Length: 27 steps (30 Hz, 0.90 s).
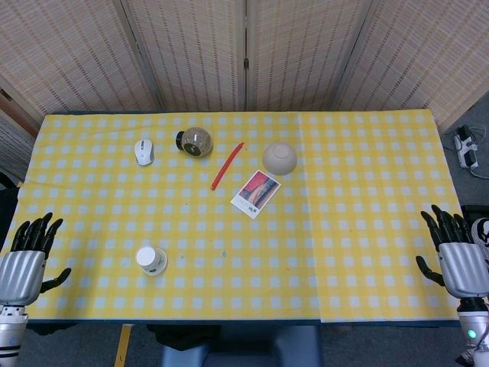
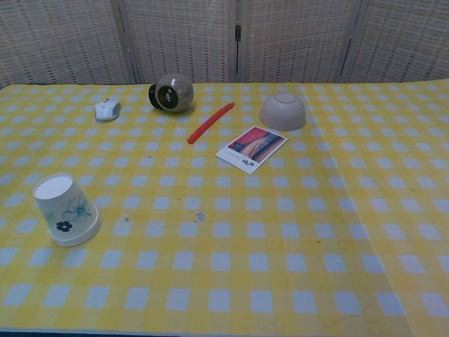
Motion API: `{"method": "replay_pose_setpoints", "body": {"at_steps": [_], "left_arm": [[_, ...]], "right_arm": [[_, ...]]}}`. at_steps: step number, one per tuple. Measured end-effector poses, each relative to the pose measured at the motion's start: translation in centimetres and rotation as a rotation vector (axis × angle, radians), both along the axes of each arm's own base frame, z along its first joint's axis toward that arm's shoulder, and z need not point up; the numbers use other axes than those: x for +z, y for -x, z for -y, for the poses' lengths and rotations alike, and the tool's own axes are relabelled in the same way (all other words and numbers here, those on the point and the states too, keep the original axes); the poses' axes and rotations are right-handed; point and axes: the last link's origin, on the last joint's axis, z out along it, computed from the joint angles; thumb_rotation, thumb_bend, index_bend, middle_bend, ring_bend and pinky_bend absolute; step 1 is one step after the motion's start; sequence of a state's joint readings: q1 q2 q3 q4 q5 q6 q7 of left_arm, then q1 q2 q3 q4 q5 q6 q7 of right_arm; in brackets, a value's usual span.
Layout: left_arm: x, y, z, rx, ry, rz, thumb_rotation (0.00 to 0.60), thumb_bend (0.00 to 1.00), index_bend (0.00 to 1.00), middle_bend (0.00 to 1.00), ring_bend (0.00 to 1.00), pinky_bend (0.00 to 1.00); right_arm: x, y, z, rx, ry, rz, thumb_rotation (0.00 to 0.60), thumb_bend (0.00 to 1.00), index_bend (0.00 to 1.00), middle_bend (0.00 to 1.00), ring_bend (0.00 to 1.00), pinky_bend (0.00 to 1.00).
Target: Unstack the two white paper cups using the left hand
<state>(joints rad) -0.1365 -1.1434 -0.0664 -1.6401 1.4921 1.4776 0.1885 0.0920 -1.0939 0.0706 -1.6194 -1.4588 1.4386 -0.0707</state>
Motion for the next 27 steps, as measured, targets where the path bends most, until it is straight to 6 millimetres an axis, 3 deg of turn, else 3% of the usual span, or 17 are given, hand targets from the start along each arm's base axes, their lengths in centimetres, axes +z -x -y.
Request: {"method": "replay_pose_setpoints", "body": {"at_steps": [12,27], "left_arm": [[-0.7,-0.4,-0.5,-0.080,0.040,0.009,0.600,0.28,0.20,0.07,0.06,0.02],[-4.0,-4.5,-3.8,-0.257,0.329,-0.038,0.600,0.34,0.22,0.07,0.06,0.02]], "right_arm": [[0.5,-0.2,-0.1,0.006,0.013,0.013,0.600,0.37,0.00,0.00,0.02,0.00],[1.8,-0.5,0.0,0.002,0.044,-0.001,0.600,0.37,0.00,0.00,0.01,0.00]]}}
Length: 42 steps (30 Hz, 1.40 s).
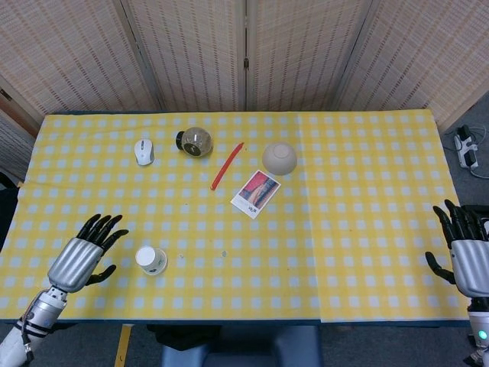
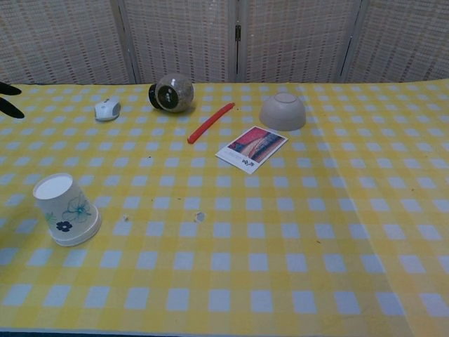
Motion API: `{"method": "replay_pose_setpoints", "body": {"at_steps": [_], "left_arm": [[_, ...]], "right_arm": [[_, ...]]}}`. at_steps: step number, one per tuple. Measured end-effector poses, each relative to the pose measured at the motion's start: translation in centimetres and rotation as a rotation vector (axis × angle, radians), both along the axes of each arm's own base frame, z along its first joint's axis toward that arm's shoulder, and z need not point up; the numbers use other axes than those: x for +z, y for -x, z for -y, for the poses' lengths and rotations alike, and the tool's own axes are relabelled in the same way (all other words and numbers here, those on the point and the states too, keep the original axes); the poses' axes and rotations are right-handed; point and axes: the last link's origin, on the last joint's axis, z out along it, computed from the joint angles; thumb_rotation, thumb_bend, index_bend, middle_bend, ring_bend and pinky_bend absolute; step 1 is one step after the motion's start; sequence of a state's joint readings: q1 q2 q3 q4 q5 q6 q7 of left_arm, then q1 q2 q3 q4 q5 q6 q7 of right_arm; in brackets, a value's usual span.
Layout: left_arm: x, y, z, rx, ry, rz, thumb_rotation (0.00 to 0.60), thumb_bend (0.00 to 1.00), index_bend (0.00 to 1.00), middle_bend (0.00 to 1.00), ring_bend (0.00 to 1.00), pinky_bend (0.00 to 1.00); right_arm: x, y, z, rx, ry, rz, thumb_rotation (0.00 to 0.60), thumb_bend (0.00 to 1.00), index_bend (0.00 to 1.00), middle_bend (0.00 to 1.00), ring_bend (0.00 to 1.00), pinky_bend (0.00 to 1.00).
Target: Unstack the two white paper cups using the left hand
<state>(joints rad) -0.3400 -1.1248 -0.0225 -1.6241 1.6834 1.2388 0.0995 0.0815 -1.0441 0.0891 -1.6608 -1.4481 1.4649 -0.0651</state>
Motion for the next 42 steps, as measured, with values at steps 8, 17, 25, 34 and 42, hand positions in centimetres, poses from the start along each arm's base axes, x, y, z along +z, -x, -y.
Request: {"method": "replay_pose_setpoints", "body": {"at_steps": [8,17,25,34,42], "left_arm": [[-2.6,-2.0,-1.6,-0.058,0.146,-0.090,0.600,0.37,0.23,0.07,0.07,0.03],[-4.2,-3.0,-2.5,-0.058,0.196,-0.121,0.600,0.37,0.24,0.07,0.07,0.04],[-4.5,-2.8,-2.8,-0.031,0.209,-0.133,0.600,0.37,0.25,0.08,0.07,0.04],[-4.3,-2.4,-3.0,0.012,0.222,-0.126,0.600,0.41,0.28,0.09,0.07,0.04],[-4.4,-2.4,-3.2,0.031,0.243,-0.126,0.600,0.44,0.29,0.10,0.08,0.04]], "right_arm": [[0.0,0.0,0.2,-0.002,-0.012,0.000,0.600,0.37,0.00,0.00,0.00,0.00],[-0.1,0.3,0.2,-0.008,-0.016,0.009,0.600,0.37,0.00,0.00,0.00,0.00],[-0.2,0.6,0.4,-0.010,-0.022,0.016,0.600,0.37,0.00,0.00,0.00,0.00],[0.0,0.9,0.5,-0.024,-0.018,0.017,0.600,0.37,0.00,0.00,0.00,0.00],[0.1,1.0,0.5,-0.026,-0.016,0.018,0.600,0.37,0.00,0.00,0.00,0.00]]}}
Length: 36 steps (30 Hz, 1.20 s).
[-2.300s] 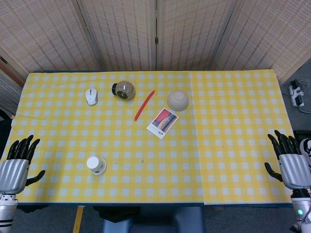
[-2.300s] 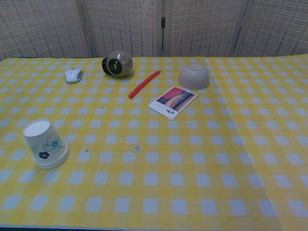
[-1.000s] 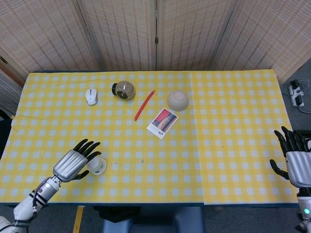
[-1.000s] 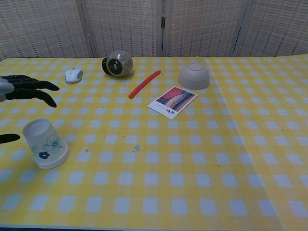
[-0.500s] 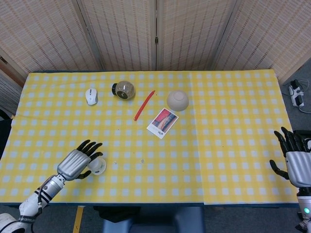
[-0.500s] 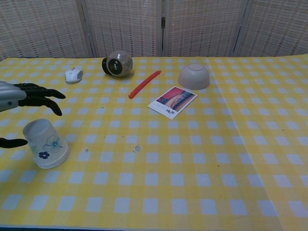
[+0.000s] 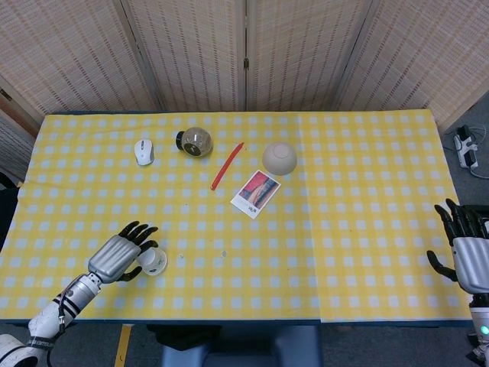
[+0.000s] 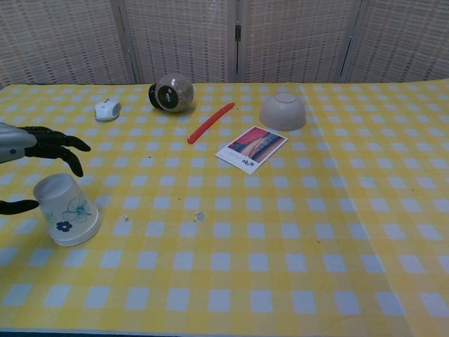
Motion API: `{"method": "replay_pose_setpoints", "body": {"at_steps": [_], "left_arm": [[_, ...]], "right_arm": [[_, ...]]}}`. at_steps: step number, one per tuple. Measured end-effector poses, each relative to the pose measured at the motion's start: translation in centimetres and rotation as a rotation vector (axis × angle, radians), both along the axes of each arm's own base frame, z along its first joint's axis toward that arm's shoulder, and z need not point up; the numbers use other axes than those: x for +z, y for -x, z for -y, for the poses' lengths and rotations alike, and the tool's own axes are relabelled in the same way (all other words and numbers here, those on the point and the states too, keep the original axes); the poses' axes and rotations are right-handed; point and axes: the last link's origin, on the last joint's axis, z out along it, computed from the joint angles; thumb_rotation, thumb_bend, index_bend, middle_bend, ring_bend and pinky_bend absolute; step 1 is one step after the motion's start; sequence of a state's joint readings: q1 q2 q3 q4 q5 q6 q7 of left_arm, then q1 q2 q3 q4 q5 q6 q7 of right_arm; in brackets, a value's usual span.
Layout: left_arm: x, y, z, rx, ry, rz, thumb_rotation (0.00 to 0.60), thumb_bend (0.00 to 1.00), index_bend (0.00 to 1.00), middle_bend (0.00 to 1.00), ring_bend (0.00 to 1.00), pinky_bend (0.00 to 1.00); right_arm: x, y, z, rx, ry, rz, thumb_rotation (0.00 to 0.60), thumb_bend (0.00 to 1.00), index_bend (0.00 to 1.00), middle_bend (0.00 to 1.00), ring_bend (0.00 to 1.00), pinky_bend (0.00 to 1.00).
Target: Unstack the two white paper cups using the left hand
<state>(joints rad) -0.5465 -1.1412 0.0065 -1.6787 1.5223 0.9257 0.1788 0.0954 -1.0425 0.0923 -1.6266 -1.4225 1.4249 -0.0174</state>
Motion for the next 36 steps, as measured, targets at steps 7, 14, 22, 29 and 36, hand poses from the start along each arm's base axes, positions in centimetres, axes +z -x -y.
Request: {"method": "replay_pose_setpoints", "body": {"at_steps": [7,14,22,29,36], "left_arm": [[0.0,0.1,-0.1,0.004,-0.003,0.003,0.600,0.44,0.30,0.10,0.08,0.04],[-0.1,0.3,-0.1,0.006,-0.006,0.010,0.600,0.44,0.33,0.12,0.08,0.05],[0.0,0.3,-0.2,0.001,-0.020,0.024,0.600,0.44,0.38,0.15,0.11,0.06],[1.2,0.0,-0.1,-0.006,-0.044,0.031,0.600,0.44,0.38,0.15,0.11,0.06],[3.3,-1.1,-0.4,0.012,-0.077,0.087,0.600,0.45,0.38,0.16,0.12,0.06]], "right_arm": [[-0.1,0.1,-0.1,-0.003,-0.003,0.003,0.600,0.37,0.00,0.00,0.00,0.00],[-0.1,0.1,-0.1,-0.004,-0.004,0.004,0.600,0.37,0.00,0.00,0.00,0.00],[-0.1,0.1,-0.2,-0.007,-0.005,0.007,0.600,0.36,0.00,0.00,0.00,0.00],[-0.1,0.0,-0.2,-0.007,-0.004,0.008,0.600,0.37,0.00,0.00,0.00,0.00],[-0.1,0.0,-0.3,-0.004,-0.001,0.006,0.600,0.37,0.00,0.00,0.00,0.00]]}}
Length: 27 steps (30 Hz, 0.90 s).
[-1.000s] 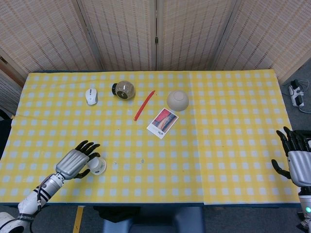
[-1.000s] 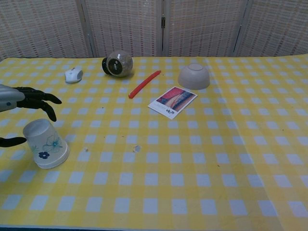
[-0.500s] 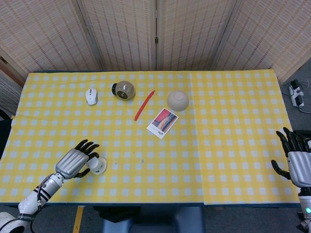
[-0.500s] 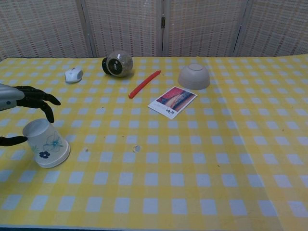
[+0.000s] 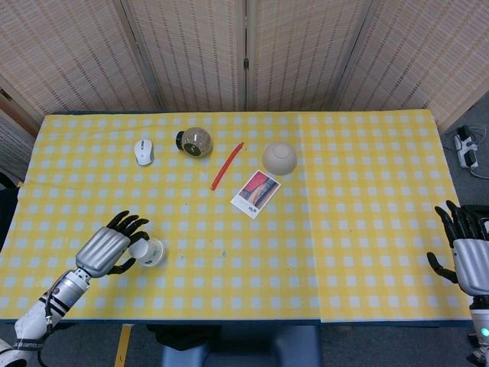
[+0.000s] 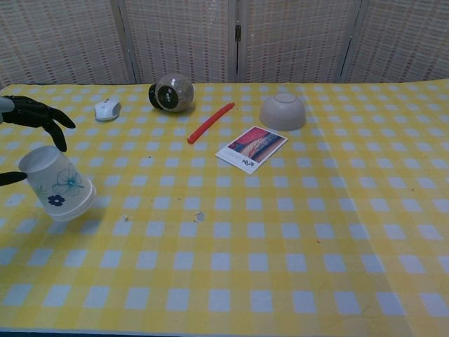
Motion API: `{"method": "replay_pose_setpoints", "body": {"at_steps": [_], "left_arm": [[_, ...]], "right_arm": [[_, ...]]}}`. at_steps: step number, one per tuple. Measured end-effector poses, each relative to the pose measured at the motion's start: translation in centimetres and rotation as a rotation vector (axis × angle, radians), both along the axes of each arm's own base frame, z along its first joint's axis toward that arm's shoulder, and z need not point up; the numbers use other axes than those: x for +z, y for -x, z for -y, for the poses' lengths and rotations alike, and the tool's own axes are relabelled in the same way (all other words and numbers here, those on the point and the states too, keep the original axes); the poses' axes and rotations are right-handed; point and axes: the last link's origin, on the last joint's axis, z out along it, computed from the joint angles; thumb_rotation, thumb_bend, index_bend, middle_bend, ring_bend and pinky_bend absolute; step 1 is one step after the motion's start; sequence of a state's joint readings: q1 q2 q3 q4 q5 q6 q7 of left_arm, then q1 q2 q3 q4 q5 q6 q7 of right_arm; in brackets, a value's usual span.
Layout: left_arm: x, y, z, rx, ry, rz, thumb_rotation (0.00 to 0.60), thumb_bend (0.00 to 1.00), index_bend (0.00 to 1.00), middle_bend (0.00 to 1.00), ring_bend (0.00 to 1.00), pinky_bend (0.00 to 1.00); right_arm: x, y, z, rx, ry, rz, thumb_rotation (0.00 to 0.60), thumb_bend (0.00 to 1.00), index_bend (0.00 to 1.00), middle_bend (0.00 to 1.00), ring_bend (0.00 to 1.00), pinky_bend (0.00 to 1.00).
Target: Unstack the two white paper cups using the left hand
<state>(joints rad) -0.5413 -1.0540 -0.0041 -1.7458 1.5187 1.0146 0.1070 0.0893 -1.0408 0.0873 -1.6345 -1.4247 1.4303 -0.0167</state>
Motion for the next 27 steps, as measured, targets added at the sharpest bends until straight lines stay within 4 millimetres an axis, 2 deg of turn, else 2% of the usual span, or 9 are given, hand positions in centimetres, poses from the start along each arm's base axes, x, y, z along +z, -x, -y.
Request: {"method": "replay_pose_setpoints", "body": {"at_steps": [4,7,10,15,18,27], "left_arm": [[1.5,-0.6,-0.5,0.010,-0.022,0.058,0.600,0.49,0.39,0.19,0.15,0.07],[1.7,-0.9,-0.7,-0.002,-0.030,0.054,0.600,0.51,0.39,0.20,0.17,0.08],[1.0,-1.0,-0.8,-0.021,-0.017,0.008,0.600,0.52,0.38,0.21,0.18,0.09],[-1.8,-1.0,-1.2,-0.036,0.044,-0.068,0.600,0.52,0.38,0.21,0.18,0.10],[-2.5,-1.1,-1.5,-0.035,0.053,-0.084,0.600,0.52,0.38,0.21,0.18,0.10],[-0.3,-2.3,-1.8,-0.044,-0.011,-0.041,0.600,0.51,0.38,0.21,0.18,0.10]], "right_arm": [[0.0,0.0,0.0,-0.002,-0.001,0.001,0.600,0.37,0.00,0.00,0.00,0.00],[-0.1,0.1,0.0,-0.002,-0.001,0.003,0.600,0.37,0.00,0.00,0.00,0.00],[-0.2,0.2,0.0,-0.003,-0.004,0.006,0.600,0.37,0.00,0.00,0.00,0.00],[-0.2,0.2,0.2,0.000,-0.008,0.009,0.600,0.37,0.00,0.00,0.00,0.00],[-0.2,0.2,0.2,0.000,-0.009,0.008,0.600,0.37,0.00,0.00,0.00,0.00],[-0.2,0.2,0.1,-0.002,-0.010,0.010,0.600,0.37,0.00,0.00,0.00,0.00]]}}
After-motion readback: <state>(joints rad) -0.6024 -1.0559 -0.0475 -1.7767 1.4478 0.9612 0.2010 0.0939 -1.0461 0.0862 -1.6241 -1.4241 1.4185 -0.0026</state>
